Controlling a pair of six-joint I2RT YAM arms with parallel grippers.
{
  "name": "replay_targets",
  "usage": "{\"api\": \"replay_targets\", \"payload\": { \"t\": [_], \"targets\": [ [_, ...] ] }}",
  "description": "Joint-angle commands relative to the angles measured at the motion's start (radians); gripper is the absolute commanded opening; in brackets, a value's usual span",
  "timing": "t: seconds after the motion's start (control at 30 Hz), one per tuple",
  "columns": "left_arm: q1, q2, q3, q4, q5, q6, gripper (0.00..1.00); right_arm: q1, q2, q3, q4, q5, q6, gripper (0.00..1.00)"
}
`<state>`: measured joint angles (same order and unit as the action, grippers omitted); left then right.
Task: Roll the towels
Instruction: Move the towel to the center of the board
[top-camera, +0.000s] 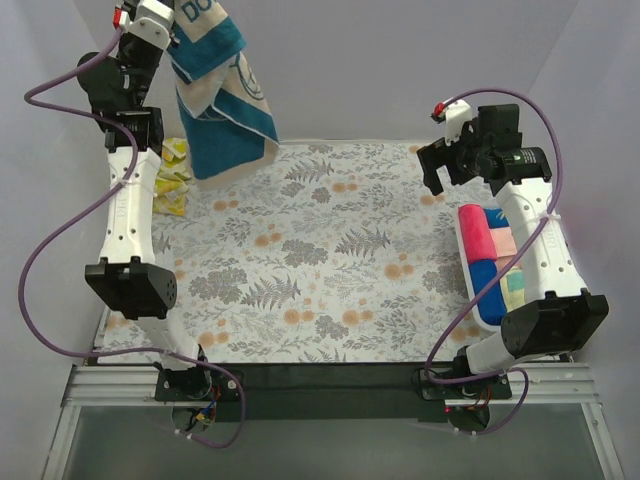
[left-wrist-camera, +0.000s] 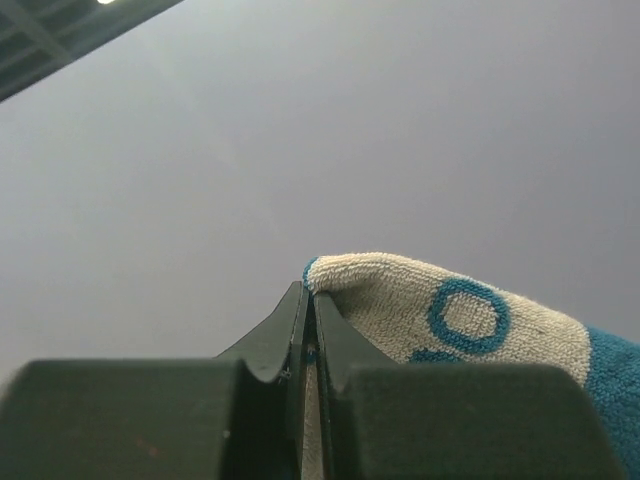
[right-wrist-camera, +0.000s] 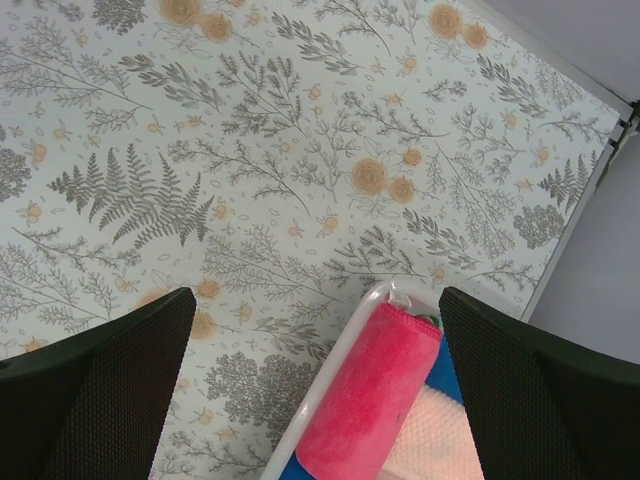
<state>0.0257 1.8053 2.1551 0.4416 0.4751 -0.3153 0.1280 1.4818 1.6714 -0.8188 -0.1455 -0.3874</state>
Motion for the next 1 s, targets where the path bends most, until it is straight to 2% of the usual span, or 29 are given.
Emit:
{"api": "replay_targets", "payload": {
  "t": [0.0, 0.1, 0.13, 0.2, 0.27, 0.37, 0.57, 0.73, 0.8, 0.9, 0.93, 0.97],
  "targets": [
    [-0.007, -0.135, -0.105, -0.068, 0.182, -0.102, 0.0, 0.01, 0.002, 0.037, 0.01, -0.074, 0.009, 0.98],
    [-0.01, -0.236, -0.245, -0.104, 0.241, -0.177, 0.0, 0.013, -0.002, 0.019, 0.012, -0.12, -0.007, 0.98],
    [-0.01, -0.26, -0.308, -0.118, 0.223, -0.192, 0.0, 0.015, -0.003, 0.016, 0.013, -0.126, -0.011, 0.98],
    [-0.01, -0.306, -0.337, -0.177, 0.197, -0.193, 0.0, 0.016, -0.003, 0.013, 0.012, -0.129, -0.015, 0.98],
    [-0.01, -0.328, -0.359, -0.198, 0.096, -0.183, 0.0, 0.018, -0.005, 0.011, 0.013, -0.129, -0.015, 0.98],
    [-0.003, -0.368, -0.36, -0.216, -0.007, -0.15, 0.0, 0.018, -0.008, 0.004, 0.013, -0.132, -0.013, 0.98],
    [0.0, -0.46, -0.365, -0.265, -0.098, -0.02, 0.0, 0.021, -0.011, -0.015, 0.015, -0.154, -0.005, 0.98],
    [0.0, -0.455, -0.284, -0.398, -0.251, 0.117, 0.0, 0.032, 0.001, -0.015, 0.017, -0.167, 0.007, 0.99],
    [0.0, -0.455, -0.282, -0.463, -0.242, 0.171, 0.0, 0.036, 0.011, -0.009, 0.014, -0.172, 0.01, 0.99],
    [0.0, -0.509, -0.368, -0.519, -0.088, 0.223, 0.0, 0.042, 0.023, -0.001, 0.014, -0.175, 0.015, 0.98],
    [-0.003, -0.529, -0.401, -0.527, 0.019, 0.232, 0.0, 0.042, 0.025, -0.001, 0.012, -0.174, 0.015, 0.98],
    [-0.01, -0.547, -0.479, -0.534, 0.072, 0.24, 0.0, 0.042, 0.023, -0.002, 0.012, -0.17, 0.016, 0.98]
  ]
}}
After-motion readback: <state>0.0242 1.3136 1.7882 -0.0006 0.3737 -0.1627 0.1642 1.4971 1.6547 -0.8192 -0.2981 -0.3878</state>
